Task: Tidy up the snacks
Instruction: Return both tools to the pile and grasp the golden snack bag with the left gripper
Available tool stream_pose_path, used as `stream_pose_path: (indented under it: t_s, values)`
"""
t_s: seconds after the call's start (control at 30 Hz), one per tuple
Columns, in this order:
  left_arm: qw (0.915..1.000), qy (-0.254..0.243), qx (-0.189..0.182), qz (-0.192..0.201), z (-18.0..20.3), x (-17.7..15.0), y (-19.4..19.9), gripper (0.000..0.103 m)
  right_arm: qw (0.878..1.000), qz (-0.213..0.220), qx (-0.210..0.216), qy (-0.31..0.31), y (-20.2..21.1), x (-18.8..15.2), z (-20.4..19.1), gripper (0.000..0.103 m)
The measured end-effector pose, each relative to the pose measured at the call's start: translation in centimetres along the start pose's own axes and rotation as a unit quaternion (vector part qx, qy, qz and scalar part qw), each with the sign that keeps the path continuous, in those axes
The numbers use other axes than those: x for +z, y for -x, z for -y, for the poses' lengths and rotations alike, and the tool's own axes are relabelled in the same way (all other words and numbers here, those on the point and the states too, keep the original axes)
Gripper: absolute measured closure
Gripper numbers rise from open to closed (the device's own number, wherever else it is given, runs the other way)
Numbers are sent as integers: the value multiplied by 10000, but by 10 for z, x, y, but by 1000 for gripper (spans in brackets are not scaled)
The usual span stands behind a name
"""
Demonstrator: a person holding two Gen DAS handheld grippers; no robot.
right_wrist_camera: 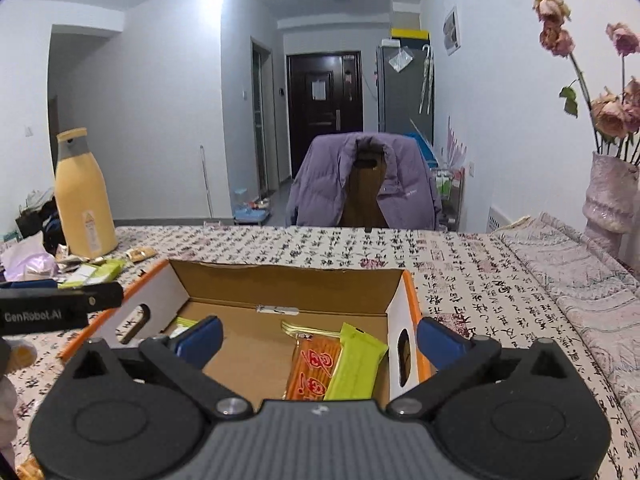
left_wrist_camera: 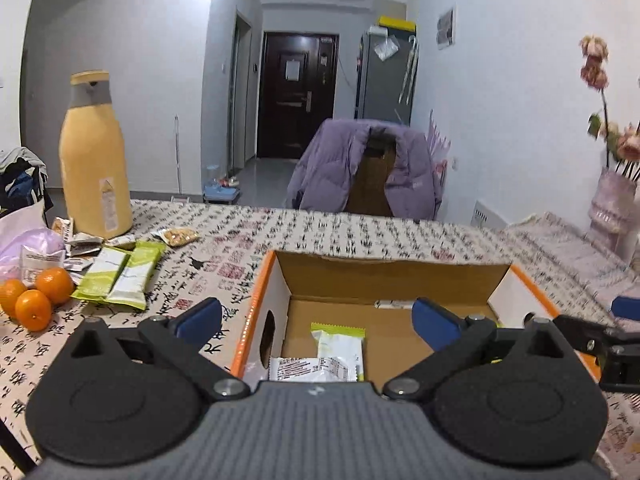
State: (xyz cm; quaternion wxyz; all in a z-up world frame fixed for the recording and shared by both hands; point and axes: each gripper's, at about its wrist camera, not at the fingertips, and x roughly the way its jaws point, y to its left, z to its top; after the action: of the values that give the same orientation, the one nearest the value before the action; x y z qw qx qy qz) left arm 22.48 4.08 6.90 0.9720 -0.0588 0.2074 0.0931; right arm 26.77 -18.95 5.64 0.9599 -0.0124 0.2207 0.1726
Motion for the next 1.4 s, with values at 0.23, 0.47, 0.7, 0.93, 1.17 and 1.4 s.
stream_pose_path:
  t_s: [0.23,0.47,0.7,0.93,1.17,1.4]
  values:
    - [9990,13,-172,422,-6,-10,50,0,9992,374,68,101,49,-17,-11,0]
    - [9972,63,-172,731,-17,-31,95,0,9975,668,194,133,95,-41,-25,0]
    - [9973,31,-233,689,-28,-60,122,0,9968,731,267,153,125,-72,-37,0]
    - [9982,-46,-204,555,-36,-89,139,0,9978,592,243,140,137,-103,-43,0]
    - [9990,-162,-92,414,-41,-115,143,0,9985,483,208,127,141,-132,-43,0]
    - [9997,-191,-5,157,-51,-136,142,0,9993,352,77,16,144,-150,-37,0]
